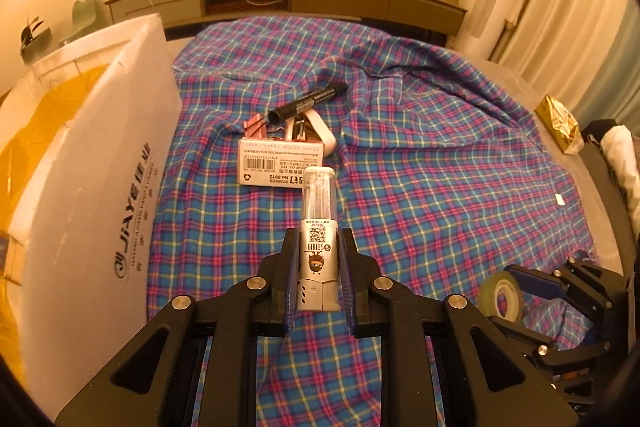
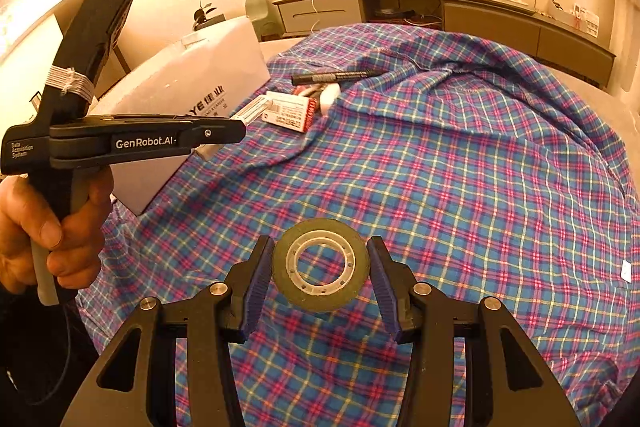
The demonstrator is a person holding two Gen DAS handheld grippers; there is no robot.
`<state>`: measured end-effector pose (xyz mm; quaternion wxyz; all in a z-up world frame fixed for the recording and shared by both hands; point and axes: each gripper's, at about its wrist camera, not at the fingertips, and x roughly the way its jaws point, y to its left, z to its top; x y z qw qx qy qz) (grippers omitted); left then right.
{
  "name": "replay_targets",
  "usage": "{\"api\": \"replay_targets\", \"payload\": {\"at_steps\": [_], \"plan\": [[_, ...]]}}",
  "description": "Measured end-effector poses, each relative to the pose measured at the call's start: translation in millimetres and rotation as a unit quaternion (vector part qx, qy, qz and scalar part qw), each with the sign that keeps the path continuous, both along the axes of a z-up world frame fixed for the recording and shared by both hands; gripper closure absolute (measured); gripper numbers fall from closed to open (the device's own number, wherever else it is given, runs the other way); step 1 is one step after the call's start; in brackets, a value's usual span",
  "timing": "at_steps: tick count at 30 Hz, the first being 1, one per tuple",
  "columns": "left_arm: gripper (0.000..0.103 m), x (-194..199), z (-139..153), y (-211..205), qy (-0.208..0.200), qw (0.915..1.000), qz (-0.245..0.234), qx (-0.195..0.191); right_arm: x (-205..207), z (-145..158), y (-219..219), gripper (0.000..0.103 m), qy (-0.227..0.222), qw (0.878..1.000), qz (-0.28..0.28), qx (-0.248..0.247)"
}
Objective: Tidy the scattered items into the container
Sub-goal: 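Carry the tape roll in the right gripper and the white tube in the left gripper to the box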
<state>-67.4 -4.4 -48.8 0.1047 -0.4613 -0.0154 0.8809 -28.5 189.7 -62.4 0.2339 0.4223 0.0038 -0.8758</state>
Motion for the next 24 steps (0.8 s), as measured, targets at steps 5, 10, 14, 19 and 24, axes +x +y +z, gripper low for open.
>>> {"api": "replay_targets", "payload": {"at_steps": [5,10,14,19,24], "plan": [[0.083,8.9,12.1,-2.8,0.010,0.9999,0.001,0.006,5.3,9.5,-8.3,0.054,0.011,1.000,0.004,0.001],[0.083,18.1,25.8,-4.4,0.022,0.9997,-0.001,0.013,10.0,18.8,-16.6,0.054,0.021,1.000,0.009,0.002],[0.083,24.5,34.9,-5.6,0.031,0.9994,-0.002,0.018,14.5,26.5,-21.0,0.054,0.029,1.000,0.010,0.002],[0.083,33.0,45.2,-7.5,0.040,0.9989,-0.002,0.023,20.6,34.8,-26.6,0.054,0.037,0.999,0.013,0.002],[0.083,40.6,52.7,-8.9,0.047,0.9985,-0.002,0.028,26.1,42.6,-32.1,0.054,0.046,0.999,0.016,0.004]]}}
